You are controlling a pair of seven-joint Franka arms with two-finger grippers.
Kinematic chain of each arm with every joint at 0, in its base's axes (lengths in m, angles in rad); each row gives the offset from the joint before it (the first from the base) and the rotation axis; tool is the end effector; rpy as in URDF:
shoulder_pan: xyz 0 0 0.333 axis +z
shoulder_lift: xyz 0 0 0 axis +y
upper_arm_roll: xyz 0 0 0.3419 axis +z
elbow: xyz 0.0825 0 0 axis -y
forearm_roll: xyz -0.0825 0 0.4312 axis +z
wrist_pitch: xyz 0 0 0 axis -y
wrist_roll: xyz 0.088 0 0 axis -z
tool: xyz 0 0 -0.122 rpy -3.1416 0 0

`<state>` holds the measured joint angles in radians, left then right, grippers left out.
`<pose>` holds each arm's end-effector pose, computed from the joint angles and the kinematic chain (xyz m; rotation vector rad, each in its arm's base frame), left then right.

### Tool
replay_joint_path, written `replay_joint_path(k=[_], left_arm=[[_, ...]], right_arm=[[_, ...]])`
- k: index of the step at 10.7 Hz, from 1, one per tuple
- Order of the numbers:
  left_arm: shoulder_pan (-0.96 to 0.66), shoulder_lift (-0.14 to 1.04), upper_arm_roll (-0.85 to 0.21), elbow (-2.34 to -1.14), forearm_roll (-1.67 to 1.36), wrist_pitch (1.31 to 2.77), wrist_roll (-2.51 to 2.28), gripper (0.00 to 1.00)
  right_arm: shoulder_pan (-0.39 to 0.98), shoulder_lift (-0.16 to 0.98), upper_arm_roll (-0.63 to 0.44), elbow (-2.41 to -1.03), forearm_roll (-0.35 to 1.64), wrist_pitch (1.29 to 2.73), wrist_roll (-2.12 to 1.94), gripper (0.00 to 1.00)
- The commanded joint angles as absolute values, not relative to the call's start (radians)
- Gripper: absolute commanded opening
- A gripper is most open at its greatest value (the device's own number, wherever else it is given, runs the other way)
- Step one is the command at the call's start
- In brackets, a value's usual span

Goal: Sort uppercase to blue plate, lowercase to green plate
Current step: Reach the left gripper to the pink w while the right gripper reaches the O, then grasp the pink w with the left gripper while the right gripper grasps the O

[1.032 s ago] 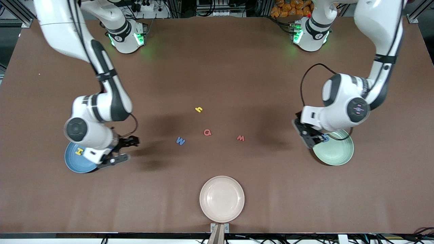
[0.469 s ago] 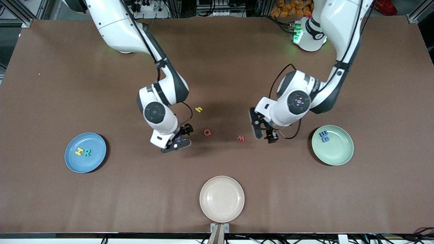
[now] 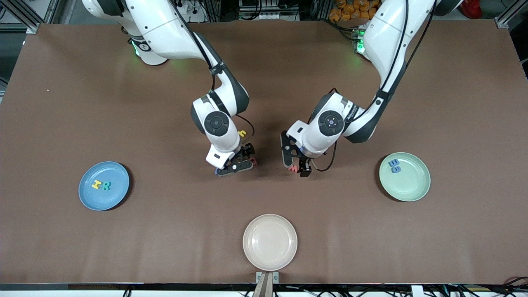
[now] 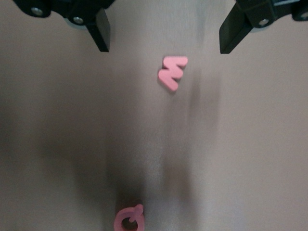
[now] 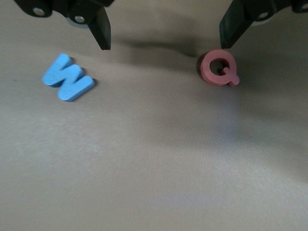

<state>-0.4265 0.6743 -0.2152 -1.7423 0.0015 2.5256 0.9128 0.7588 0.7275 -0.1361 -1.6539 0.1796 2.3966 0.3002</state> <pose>0.5911 -0.4257 0.1785 2.2098 -2.0618 0.2116 0.5910 0.4401 0.1612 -3.0807 -0.3511 -0.0118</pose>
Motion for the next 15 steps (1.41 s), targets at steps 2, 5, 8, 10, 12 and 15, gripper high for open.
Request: replay_joint_path(k=[2, 5, 8, 10, 12, 15], left_arm=[[-0.436, 0.704, -0.212, -1.713, 0.089, 2.554, 0.925, 1.0], [-0.437, 0.736, -0.207, -1.68, 0.087, 2.554, 0.92, 1.0], [-0.445, 0.784, -0.207, -1.623, 0.089, 2.556, 0.917, 1.0], [-0.445, 0.79, -0.206, -1.621, 0.089, 2.556, 0.92, 1.0], [-0.445, 0.796, -0.206, -1.621, 0.089, 2.556, 0.922, 1.0], [-0.446, 0.804, -0.204, -1.621, 0.089, 2.557, 0.922, 0.99]], right_arm=[[0.802, 0.782, -0.146, -1.617, 0.195, 2.427, 0.414, 1.0], [0.811, 0.796, -0.146, -1.577, 0.195, 2.415, 0.437, 1.0], [0.799, 0.796, -0.146, -1.557, 0.196, 2.411, 0.518, 1.0], [0.798, 0.796, -0.146, -1.555, 0.202, 2.411, 0.581, 1.0], [0.808, 0.798, -0.146, -1.555, 0.209, 2.413, 0.638, 1.0], [0.822, 0.804, -0.146, -1.555, 0.209, 2.413, 0.705, 1.0]])
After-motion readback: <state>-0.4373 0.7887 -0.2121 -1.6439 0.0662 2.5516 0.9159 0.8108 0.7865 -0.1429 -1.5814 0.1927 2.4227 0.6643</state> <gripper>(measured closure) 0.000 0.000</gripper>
